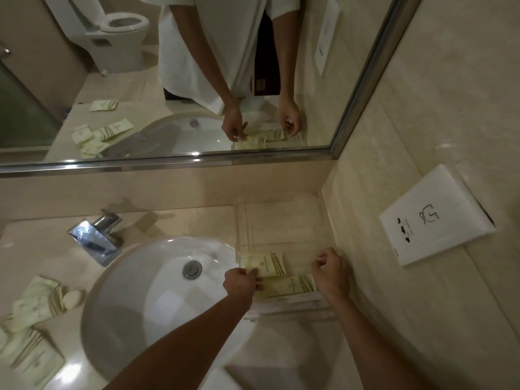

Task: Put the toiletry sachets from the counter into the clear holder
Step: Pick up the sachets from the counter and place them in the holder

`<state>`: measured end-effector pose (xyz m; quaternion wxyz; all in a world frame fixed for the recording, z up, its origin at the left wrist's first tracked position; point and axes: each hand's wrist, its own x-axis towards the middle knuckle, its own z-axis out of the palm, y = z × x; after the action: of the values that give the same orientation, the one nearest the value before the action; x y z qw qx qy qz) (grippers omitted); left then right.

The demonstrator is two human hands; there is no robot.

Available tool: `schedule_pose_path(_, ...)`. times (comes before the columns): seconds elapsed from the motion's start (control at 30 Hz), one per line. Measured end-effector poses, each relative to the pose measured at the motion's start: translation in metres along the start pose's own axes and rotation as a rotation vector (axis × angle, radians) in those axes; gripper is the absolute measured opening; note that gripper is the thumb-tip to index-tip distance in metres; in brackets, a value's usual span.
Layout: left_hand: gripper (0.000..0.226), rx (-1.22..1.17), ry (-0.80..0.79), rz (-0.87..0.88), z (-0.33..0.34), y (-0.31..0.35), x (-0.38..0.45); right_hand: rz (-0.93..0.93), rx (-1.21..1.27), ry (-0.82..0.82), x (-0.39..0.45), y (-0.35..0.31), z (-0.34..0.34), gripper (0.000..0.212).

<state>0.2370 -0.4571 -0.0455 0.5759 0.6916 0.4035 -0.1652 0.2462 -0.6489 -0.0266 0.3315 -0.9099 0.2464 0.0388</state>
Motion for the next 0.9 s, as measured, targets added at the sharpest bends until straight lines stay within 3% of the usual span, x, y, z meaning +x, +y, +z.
schedule_pose_path(0.1,0.019,0.045,0.013,0.029,-0.003,-0.001,0.001,0.006,-0.006,-0.005,-0.001,0.001,0.001,0.013)
schedule_pose_path(0.33,0.051,0.442,0.006,0.146,-0.023,-0.016,0.014,0.014,-0.017,-0.022,-0.003,0.004,0.002,0.011)
schedule_pose_path(0.67,0.021,0.835,0.06,0.411,-0.04,-0.005,0.012,-0.057,-0.056,-0.081,-0.007,-0.009,0.001,0.005)
schedule_pose_path(0.8,0.017,0.905,0.09,0.609,-0.062,0.005,0.018,-0.153,-0.189,-0.136,-0.011,-0.026,0.001,0.005)
schedule_pose_path(0.9,0.014,0.941,0.109,0.661,-0.083,0.015,0.018,-0.28,-0.306,-0.175,-0.016,-0.043,0.005,0.009)
